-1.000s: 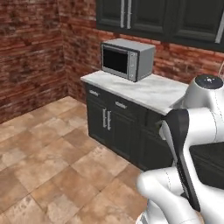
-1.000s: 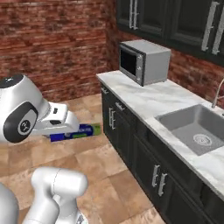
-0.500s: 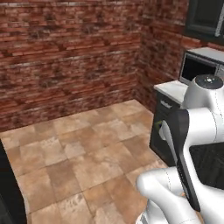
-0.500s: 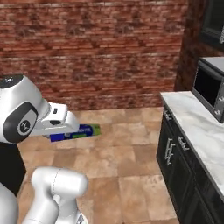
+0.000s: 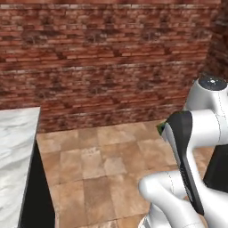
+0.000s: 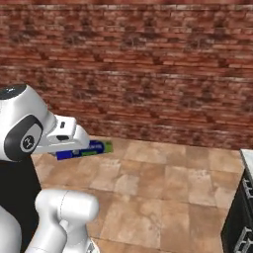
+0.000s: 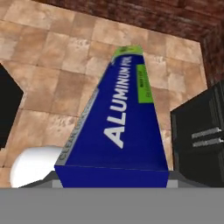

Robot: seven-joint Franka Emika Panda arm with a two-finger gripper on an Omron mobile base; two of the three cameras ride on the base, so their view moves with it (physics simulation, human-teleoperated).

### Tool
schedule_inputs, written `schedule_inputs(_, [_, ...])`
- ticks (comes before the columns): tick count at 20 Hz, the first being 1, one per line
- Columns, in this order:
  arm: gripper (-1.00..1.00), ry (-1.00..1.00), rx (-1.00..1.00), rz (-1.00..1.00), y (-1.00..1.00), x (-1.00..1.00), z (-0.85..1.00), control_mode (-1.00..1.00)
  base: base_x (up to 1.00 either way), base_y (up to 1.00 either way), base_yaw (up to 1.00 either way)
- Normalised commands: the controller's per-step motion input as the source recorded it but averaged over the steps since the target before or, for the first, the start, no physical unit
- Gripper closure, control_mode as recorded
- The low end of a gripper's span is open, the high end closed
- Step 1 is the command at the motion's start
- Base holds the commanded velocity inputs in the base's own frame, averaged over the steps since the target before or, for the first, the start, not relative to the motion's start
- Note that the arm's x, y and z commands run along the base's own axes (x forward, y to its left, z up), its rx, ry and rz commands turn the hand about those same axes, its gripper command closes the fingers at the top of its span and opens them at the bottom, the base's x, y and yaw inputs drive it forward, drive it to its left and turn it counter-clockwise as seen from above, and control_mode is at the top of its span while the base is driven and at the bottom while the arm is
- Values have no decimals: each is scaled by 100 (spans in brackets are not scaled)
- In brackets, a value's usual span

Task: Retrieve the tupperware and aluminum foil from the cabinet and place them on the dining counter near the plate with hot dog and sweet potato to prepare for storing leftovers.

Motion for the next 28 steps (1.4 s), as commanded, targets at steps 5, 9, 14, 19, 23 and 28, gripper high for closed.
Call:
schedule_inputs(5, [100,0,0,0,0,0,0,100,100,0,43])
schedule_inputs(9, [100,0,0,0,0,0,0,100,100,-1,43])
schedule_inputs(14, [100,0,0,0,0,0,0,100,100,-16,44])
schedule_inputs(19, [100,0,0,0,0,0,0,100,100,-17,45])
schedule_inputs(23, [100,0,0,0,0,0,0,100,100,-11,49])
schedule_inputs(28, [100,0,0,0,0,0,0,100,100,-5,54])
